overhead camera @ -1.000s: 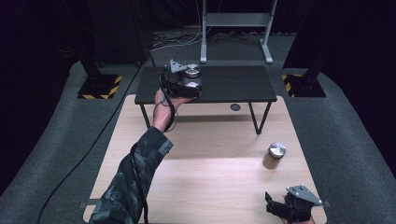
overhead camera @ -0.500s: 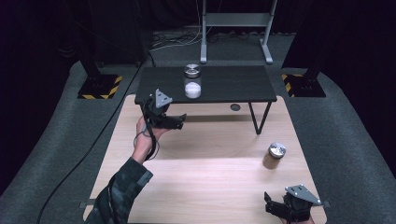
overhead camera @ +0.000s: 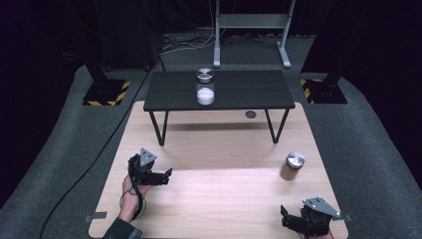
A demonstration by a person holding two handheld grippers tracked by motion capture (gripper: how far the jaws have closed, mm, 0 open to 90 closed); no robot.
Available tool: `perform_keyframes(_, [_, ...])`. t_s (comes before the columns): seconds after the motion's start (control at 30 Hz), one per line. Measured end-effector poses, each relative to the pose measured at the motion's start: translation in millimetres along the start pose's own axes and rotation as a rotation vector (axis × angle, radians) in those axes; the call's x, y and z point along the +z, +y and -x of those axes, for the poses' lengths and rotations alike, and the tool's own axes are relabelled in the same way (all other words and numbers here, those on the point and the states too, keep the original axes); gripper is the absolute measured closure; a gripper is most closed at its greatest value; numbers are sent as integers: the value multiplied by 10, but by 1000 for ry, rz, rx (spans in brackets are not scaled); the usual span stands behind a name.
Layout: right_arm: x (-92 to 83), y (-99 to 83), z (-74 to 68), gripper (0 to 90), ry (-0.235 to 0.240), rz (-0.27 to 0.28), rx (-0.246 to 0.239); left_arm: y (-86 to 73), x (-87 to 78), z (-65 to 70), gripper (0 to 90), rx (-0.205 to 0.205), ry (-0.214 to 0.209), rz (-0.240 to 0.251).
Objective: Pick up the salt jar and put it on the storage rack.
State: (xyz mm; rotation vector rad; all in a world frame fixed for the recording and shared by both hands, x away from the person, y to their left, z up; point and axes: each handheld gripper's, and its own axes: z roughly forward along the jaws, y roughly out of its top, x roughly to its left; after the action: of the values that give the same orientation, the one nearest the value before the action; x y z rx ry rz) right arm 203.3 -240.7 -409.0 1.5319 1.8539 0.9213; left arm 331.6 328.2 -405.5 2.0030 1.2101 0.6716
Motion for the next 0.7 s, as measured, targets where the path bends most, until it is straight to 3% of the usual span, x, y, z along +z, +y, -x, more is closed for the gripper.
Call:
perform_keyframes(0.03, [0,0,0,0,0,0,0,0,0,0,0,0,0,0])
perform_keyframes(0.07, [3,-3,1,0,-1,0,-1,-108,18,-18,0,-18,4,-25])
perform_keyframes(0.27, [5,-4,10,0,-2,-3,2,-324,23,-42,0,-46,14,-40])
perform_keyframes(0.5, [14,1,2,0,-1,-6,-1,-379,53,-42,0,-50,17,-56])
perform_keyframes(0.7, [26,-2,-6,0,-1,-8,-1,-355,79,-143,0,-81,-21,-73])
